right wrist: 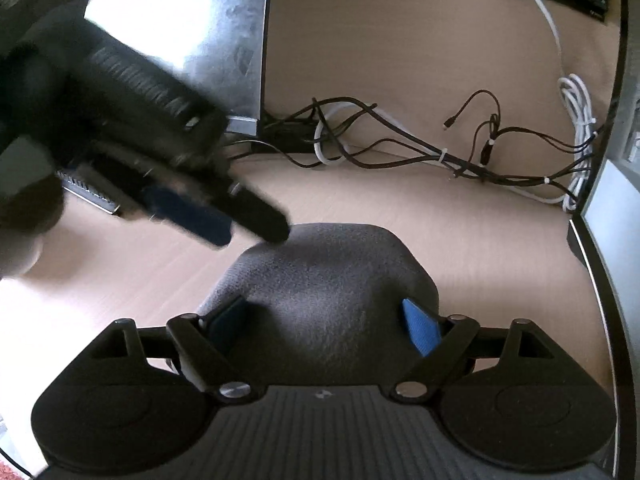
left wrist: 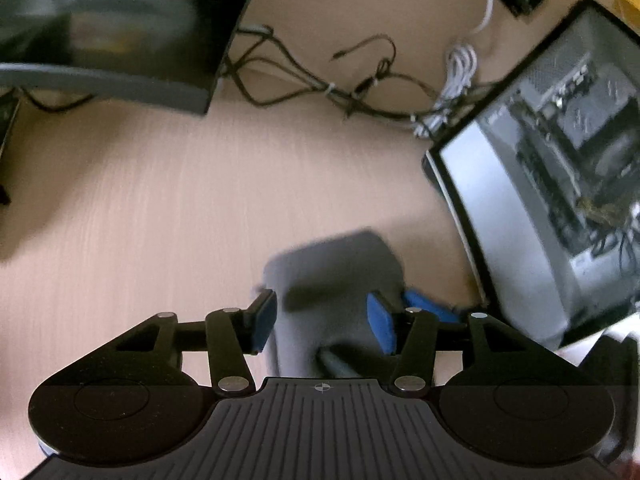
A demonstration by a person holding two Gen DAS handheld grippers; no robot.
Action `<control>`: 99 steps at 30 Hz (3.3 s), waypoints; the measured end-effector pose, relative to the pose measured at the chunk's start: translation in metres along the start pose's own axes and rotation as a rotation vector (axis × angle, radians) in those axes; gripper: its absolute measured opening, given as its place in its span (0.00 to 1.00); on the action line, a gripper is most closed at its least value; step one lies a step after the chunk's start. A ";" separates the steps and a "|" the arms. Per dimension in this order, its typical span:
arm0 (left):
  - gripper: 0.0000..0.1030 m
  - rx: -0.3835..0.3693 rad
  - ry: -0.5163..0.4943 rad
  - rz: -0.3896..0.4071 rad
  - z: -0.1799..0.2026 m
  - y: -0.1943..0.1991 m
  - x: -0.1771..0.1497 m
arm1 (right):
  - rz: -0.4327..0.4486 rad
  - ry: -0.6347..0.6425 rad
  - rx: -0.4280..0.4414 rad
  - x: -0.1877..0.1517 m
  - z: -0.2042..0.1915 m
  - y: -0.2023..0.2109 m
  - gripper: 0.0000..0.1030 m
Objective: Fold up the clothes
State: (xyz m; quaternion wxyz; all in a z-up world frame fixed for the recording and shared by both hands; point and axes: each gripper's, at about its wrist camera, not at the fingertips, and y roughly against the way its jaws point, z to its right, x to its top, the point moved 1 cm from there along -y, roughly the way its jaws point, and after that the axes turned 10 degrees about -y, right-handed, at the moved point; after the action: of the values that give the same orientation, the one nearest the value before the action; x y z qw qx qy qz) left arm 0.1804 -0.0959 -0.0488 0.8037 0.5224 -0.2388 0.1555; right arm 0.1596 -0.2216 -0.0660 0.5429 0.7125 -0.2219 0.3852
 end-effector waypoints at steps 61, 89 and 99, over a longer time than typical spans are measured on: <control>0.50 -0.090 0.043 -0.105 0.026 -0.035 -0.006 | -0.080 -0.606 0.105 -0.013 0.116 0.035 0.69; 0.41 -0.047 -0.087 -0.087 0.051 -0.025 0.008 | -0.010 -0.573 0.030 -0.034 0.105 0.061 0.80; 0.25 -0.088 -0.093 -0.087 0.058 -0.033 0.006 | -0.005 -0.568 0.024 -0.041 0.102 0.065 0.81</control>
State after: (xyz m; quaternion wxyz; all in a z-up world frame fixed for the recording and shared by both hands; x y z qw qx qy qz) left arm 0.1893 -0.1622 -0.0506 0.8199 0.5030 -0.2597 0.0854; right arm 0.1186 -0.3425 -0.0704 0.4515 0.7988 -0.3587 0.1713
